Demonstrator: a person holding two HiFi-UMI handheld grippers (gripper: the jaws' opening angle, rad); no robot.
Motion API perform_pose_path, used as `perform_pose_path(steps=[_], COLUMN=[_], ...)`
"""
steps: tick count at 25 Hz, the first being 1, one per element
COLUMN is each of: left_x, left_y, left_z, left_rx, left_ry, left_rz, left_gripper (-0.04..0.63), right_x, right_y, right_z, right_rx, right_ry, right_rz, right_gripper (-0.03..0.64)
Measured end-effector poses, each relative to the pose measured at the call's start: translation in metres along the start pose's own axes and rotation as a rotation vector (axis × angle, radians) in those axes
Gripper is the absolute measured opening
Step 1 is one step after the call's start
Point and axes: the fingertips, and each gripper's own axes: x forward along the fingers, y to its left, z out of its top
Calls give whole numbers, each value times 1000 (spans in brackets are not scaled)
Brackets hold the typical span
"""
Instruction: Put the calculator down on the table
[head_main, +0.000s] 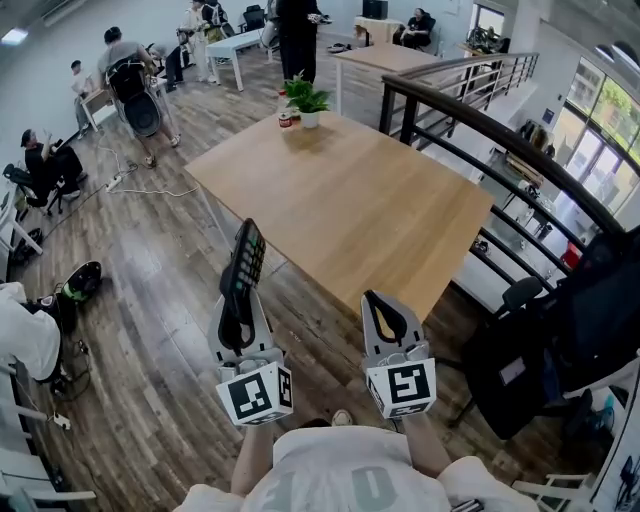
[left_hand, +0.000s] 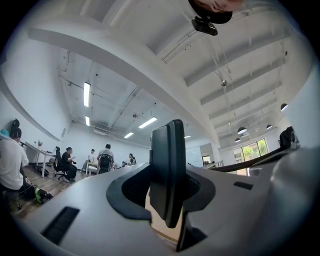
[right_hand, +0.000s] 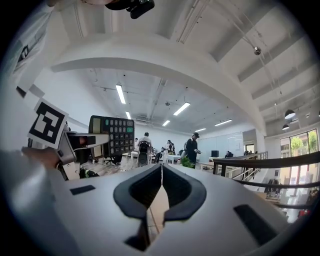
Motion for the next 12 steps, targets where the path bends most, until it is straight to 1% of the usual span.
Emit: perform_pose_path(steps=[4,9,12], left_x=[8,9,12], left_y=[-1,8,14], left_z=[2,7,4], left_rx=[8,15,13], left_ry=[0,4,1], left_rz=[35,84,97], left_gripper=[121,121,121], right_x=[7,18,27], right_y=[-7,-11,-8], right_z=[2,6,6], right_rx=[-8,16,5], right_ry=[-6,-27,-41], right_rz=[45,74,93], right_gripper=[21,21,21])
